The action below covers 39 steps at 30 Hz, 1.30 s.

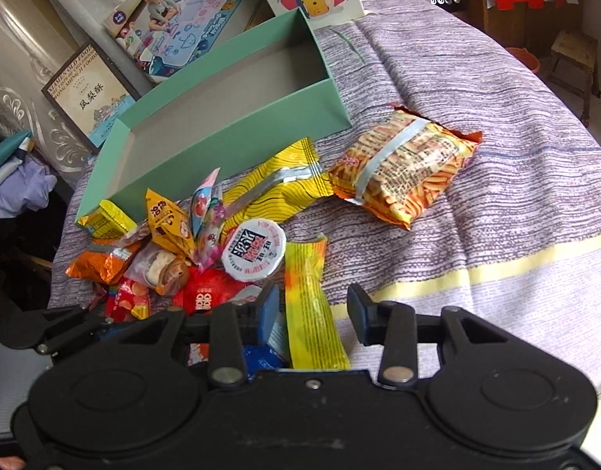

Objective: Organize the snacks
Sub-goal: 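Grasp the orange sausage pouch with the left gripper while the right holds the yellow stick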

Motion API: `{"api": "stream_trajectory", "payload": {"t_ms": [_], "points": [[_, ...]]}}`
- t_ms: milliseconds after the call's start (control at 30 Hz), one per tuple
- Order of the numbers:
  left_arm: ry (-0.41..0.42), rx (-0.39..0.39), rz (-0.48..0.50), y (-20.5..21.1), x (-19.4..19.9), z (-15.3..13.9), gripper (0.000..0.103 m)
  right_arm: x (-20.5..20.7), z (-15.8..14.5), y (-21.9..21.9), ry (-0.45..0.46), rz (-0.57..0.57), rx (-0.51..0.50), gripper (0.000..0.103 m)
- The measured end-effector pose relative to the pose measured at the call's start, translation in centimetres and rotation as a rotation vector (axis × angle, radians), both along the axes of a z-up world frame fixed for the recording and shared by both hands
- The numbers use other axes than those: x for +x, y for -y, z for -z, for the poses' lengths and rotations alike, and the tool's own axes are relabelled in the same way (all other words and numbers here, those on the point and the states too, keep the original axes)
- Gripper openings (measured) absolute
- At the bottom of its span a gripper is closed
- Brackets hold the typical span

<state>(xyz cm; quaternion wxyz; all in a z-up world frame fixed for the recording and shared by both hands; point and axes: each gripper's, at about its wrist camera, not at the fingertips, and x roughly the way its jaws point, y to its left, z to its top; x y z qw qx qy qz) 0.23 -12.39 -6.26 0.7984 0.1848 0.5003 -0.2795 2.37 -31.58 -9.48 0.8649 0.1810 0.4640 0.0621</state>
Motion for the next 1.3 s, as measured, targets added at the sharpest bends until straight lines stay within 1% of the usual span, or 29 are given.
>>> {"api": "stream_trajectory", "payload": {"t_ms": [67, 100, 133, 267, 367, 400, 433, 500, 567, 633, 667, 700, 733, 800, 867, 933, 1000, 1067, 1167, 1300], "points": [[0.000, 0.015, 0.003, 0.1, 0.1, 0.0, 0.055, 0.8, 0.6, -0.3, -0.001, -0.010, -0.004, 0.038], [0.005, 0.026, 0.009, 0.3, 0.2, 0.1, 0.057, 0.9, 0.8, -0.4, 0.007, -0.013, -0.010, 0.032], [0.009, 0.031, 0.015, 0.5, 0.3, 0.1, 0.060, 0.9, 0.9, -0.5, 0.013, -0.017, -0.008, 0.016], [0.024, 0.057, 0.055, 2.1, 0.4, 0.5, 0.063, -0.2, 0.5, 0.4, 0.041, 0.002, -0.008, 0.016], [0.030, 0.083, 0.087, 2.9, 0.1, 0.9, 0.056, -1.1, 0.8, 1.7, 0.030, 0.040, -0.005, 0.016], [0.039, 0.090, 0.096, 3.0, -0.2, 0.9, 0.052, -1.2, 1.0, 2.1, 0.022, 0.051, -0.002, 0.016], [0.042, 0.090, 0.100, 3.0, -0.5, 0.8, 0.045, -1.3, 1.2, 2.4, 0.018, 0.057, 0.011, 0.016], [0.034, 0.090, 0.086, 2.6, -0.8, 0.6, 0.044, -1.5, 1.5, 3.0, 0.012, 0.066, 0.033, 0.016], [0.017, 0.085, 0.051, 1.8, -0.8, 0.4, 0.044, -1.4, 1.7, 2.7, 0.008, 0.062, 0.027, 0.019], [-0.004, 0.077, 0.020, 1.1, -0.7, 0.3, 0.048, -1.0, 1.6, 2.1, 0.015, 0.057, 0.011, 0.021], [-0.010, 0.078, 0.016, 1.0, -0.6, 0.4, 0.049, -1.0, 1.7, 2.2, 0.020, 0.053, 0.002, 0.023], [-0.010, 0.089, 0.016, 1.1, -0.4, 0.5, 0.052, -0.8, 1.6, 1.9, 0.026, 0.050, -0.006, 0.024], [-0.006, 0.099, 0.018, 1.3, -0.3, 0.6, 0.055, -0.7, 1.7, 1.7, 0.033, 0.047, -0.019, 0.025], [0.007, 0.119, 0.033, 1.9, -0.1, 1.0, 0.056, -0.5, 1.7, 1.5, 0.043, 0.050, -0.034, 0.026], [0.044, 0.144, 0.055, 2.6, -0.3, 1.3, 0.055, -0.5, 1.8, 1.3, 0.058, 0.057, -0.041, 0.026], [0.043, 0.118, 0.069, 2.6, -0.6, 0.9, 0.035, -0.7, 1.9, 1.1, 0.074, 0.056, -0.054, 0.026], [0.043, 0.094, 0.055, 2.4, -0.7, 0.2, 0.028, -0.8, 1.8, 0.8, 0.084, 0.047, -0.082, 0.025], [0.024, 0.056, 0.020, 1.5, -0.6, -0.6, 0.028, -1.0, 1.6, 0.7, 0.089, 0.050, -0.091, 0.021], [0.008, 0.003, -0.023, 0.1, -0.3, -1.7, 0.027, -1.4, 1.3, 1.5, 0.094, 0.080, -0.051, 0.020], [0.001, -0.066, -0.058, -1.6, -0.1, -3.4, 0.027, -1.9, 0.8, 1.9, 0.086, 0.081, -0.039, 0.020]]}}
